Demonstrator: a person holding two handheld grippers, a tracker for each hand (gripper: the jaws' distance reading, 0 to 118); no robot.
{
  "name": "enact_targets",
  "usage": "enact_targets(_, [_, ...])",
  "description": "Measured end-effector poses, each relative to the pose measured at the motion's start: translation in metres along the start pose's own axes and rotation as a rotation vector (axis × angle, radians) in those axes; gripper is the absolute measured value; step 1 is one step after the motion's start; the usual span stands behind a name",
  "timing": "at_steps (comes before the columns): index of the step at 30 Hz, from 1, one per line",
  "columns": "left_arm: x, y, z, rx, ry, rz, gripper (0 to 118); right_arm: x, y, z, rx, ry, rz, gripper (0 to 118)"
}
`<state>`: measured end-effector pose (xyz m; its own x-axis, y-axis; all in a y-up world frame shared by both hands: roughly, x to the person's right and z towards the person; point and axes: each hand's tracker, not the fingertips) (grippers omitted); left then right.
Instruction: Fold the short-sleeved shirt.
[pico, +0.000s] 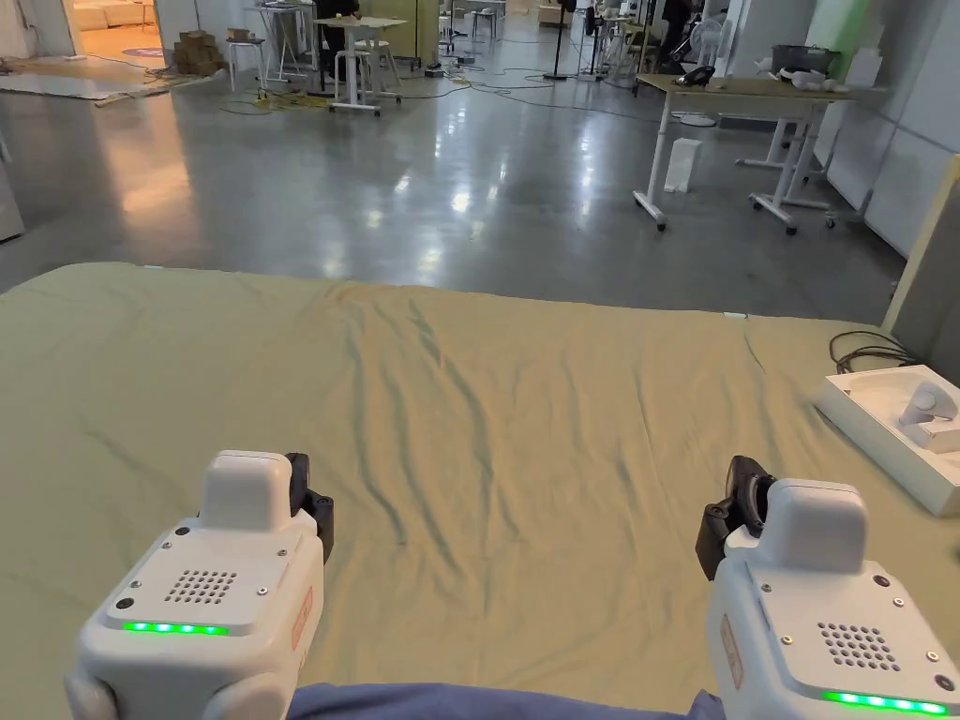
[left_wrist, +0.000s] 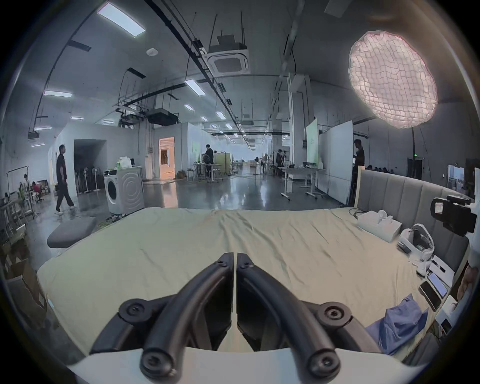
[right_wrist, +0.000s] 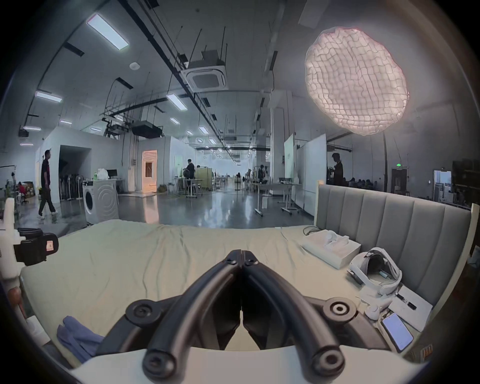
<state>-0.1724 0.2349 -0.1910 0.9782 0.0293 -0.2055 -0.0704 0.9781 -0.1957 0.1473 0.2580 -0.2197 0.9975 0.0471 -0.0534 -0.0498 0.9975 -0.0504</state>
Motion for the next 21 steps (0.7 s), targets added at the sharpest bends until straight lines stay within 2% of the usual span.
enact_targets(6, [-0.004, 0.007, -0.002, -0.006, -0.013, -0.002, 1, -0.008, 0.003, -0.008, -0.028, 0.025, 0.043, 0])
enact_targets(9, [-0.016, 0.008, -0.008, -0.076, -0.060, 0.018, 1, -0.010, 0.004, -0.011, -0.048, 0.042, 0.061, 0])
enact_targets(11, [-0.034, 0.006, -0.017, -0.187, -0.116, 0.052, 1, -0.010, 0.002, -0.014, -0.063, 0.051, 0.071, 0])
enact_targets(18, [-0.122, -0.027, -0.042, -0.514, -0.133, 0.207, 2, -0.010, -0.017, -0.022, -0.164, 0.084, 0.080, 0])
enact_targets(20, [-0.144, -0.040, -0.044, -0.595, -0.135, 0.218, 7, -0.010, -0.023, -0.025, -0.192, 0.086, 0.082, 0])
enact_targets(21, [-0.158, -0.048, -0.047, -0.638, -0.147, 0.230, 17, -0.010, -0.025, -0.026, -0.209, 0.092, 0.080, 0])
